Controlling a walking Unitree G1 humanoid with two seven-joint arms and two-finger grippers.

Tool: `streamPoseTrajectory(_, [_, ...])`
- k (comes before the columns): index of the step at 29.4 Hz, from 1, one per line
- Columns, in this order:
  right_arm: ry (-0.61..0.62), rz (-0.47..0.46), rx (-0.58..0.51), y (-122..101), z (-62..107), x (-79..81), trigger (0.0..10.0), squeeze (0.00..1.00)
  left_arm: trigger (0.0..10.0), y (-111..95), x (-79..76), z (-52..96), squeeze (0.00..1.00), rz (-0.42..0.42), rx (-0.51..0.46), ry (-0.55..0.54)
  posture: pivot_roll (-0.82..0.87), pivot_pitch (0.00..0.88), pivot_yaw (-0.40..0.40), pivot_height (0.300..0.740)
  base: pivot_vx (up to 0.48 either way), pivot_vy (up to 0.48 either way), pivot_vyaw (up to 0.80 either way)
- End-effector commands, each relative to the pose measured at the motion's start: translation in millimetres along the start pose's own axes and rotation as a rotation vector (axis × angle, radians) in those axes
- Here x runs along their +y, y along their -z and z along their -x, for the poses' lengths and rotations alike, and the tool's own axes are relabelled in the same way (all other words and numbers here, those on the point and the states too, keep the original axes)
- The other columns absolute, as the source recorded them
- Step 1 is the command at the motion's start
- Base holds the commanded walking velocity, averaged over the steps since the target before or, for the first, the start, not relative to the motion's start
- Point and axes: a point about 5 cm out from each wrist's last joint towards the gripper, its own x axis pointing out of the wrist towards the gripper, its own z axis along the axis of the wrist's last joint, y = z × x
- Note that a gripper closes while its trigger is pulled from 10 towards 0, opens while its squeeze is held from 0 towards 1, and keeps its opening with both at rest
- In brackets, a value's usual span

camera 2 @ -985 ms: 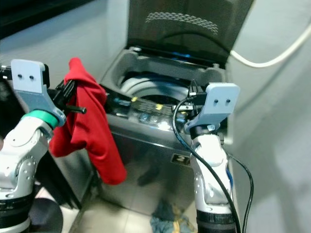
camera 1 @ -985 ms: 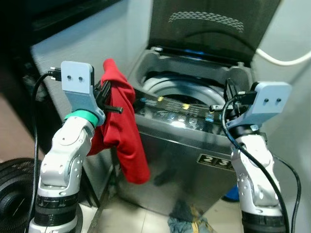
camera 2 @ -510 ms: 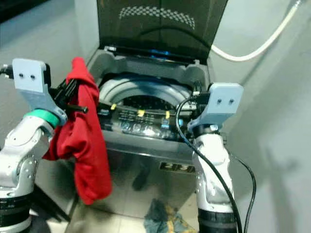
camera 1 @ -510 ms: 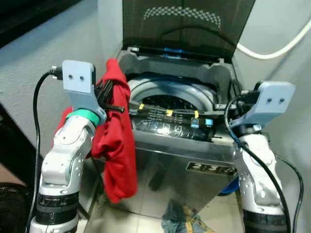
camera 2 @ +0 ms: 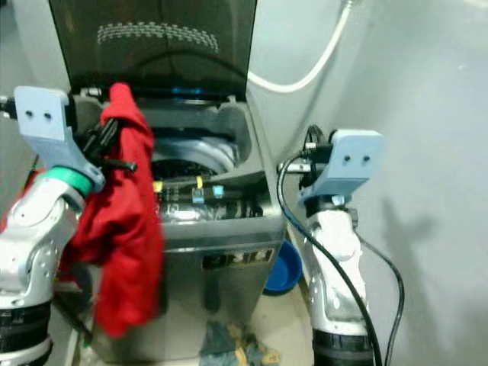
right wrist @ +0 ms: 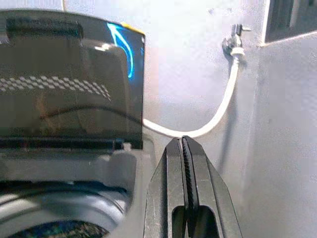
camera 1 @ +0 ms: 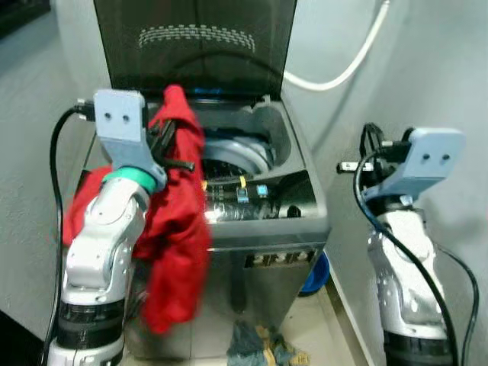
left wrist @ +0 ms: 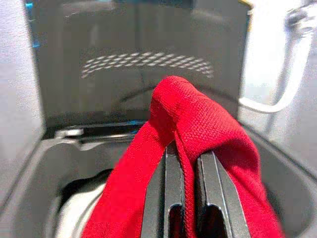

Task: Clothes washing

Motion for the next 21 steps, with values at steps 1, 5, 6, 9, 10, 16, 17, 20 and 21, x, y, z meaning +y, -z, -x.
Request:
streamPoseTrajectory(1, [-0.005, -0.004, 0.002, 0.5, 0.4, 0.0, 10.0, 0.00, 10.0, -2.1, -0.1, -0.6, 0.00, -0.008, -0.014, -0.011, 0.08, 0.000, 0.019, 0.740, 0.461, 0.000, 0.00])
streamPoseTrajectory(5, [-0.007, -0.004, 0.004, 0.9, 0.8, 0.4, 10.0, 0.00, 10.0, -1.9, -0.3, -0.2, 0.00, -0.010, -0.012, -0.012, 0.08, 0.000, 0.019, 0.740, 0.458, 0.000, 0.00])
streamPoseTrajectory(6, [-0.007, -0.004, 0.005, 1.1, 1.0, 0.5, 10.0, 0.00, 10.0, -1.8, -0.4, -0.1, 0.00, -0.011, -0.012, -0.013, 0.08, 0.000, 0.019, 0.740, 0.454, 0.000, 0.00])
streamPoseTrajectory(9, [-0.008, -0.004, 0.007, 1.6, 1.4, 1.0, 10.0, 0.00, 10.0, -0.5, -0.3, -0.1, 0.00, -0.017, -0.003, -0.017, 0.08, 0.001, 0.019, 0.740, 0.344, 0.000, 0.00])
streamPoseTrajectory(10, [-0.009, -0.004, 0.008, 1.7, 1.6, 1.2, 10.0, 0.00, 10.0, 0.0, -0.2, -0.1, 0.00, -0.019, 0.001, -0.018, 0.08, 0.001, 0.019, 0.740, 0.334, 0.000, 0.00])
streamPoseTrajectory(16, [-0.008, -0.003, 0.008, 1.8, 2.0, 1.3, 10.0, 0.00, 10.0, 0.4, -1.2, -0.1, 0.00, -0.022, 0.000, -0.018, 0.08, 0.004, 0.019, 0.740, 0.000, 0.000, 0.00])
streamPoseTrajectory(17, [-0.008, -0.003, 0.008, 1.8, 2.0, 1.3, 10.0, 0.00, 10.0, 0.4, -1.2, -0.1, 0.00, -0.022, 0.000, -0.018, 0.08, 0.004, 0.019, 0.740, 0.000, 0.000, 0.00])
streamPoseTrajectory(20, [-0.009, -0.003, 0.008, 2.0, 2.0, 1.4, 10.0, 0.00, 10.0, 0.4, -1.8, -0.2, 0.00, -0.018, -0.002, -0.016, 0.08, 0.004, 0.019, 0.740, 0.000, 0.000, 0.00])
streamPoseTrajectory(21, [-0.009, -0.004, 0.008, 2.0, 2.0, 1.4, 10.0, 0.00, 10.0, 0.5, -2.0, -0.2, 0.00, -0.019, -0.001, -0.015, 0.08, 0.006, 0.018, 0.740, 0.000, 0.000, 0.00])
